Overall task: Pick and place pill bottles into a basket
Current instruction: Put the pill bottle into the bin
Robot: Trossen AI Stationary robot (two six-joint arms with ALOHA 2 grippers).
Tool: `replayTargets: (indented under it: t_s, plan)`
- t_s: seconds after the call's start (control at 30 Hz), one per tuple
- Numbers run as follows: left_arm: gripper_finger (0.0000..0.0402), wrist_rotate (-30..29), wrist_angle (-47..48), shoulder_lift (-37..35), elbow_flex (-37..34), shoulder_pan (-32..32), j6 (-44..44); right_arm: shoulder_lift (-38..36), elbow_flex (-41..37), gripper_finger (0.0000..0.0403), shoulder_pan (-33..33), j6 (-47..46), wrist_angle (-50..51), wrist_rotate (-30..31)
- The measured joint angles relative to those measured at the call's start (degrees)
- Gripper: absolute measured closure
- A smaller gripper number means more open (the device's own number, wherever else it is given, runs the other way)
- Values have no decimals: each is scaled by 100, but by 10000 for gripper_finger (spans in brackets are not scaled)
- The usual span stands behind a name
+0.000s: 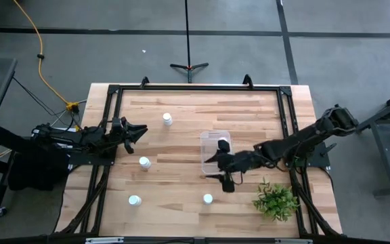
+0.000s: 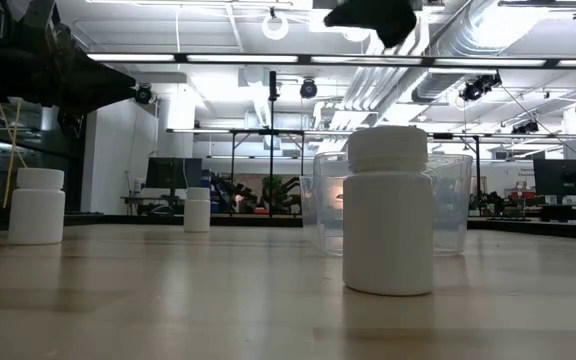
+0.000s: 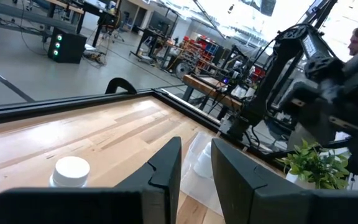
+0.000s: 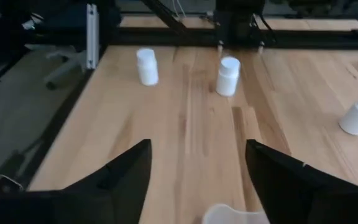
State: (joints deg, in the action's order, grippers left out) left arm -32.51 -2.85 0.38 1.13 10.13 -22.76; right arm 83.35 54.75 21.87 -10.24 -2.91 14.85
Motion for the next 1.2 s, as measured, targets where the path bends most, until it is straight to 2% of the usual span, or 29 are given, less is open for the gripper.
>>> replayTargets:
  t_s: [0.17, 0.3, 0.47, 0.73, 1.03, 1.2]
  plan:
    - [277, 5, 7, 0, 0, -2, -2, 262, 478, 100, 408, -22, 176, 176]
    - [277, 13, 0, 0, 0, 0, -22, 626, 1001, 84, 672, -35, 748, 173]
    - [277, 13, 18, 0, 0, -1, -17, 1015, 1392, 83, 958, -354, 1200, 137]
    - [277, 3, 21, 0, 0, -1, 34, 1542, 1481, 86, 1288, -492, 1505, 134]
    - [277, -7, 18, 0, 0, -2, 59, 1972, 1472, 86, 1217, -1052, 1525, 169]
    - [277, -7, 20, 0, 0, 0, 61, 1995, 1472, 86, 1180, -976, 1558, 133]
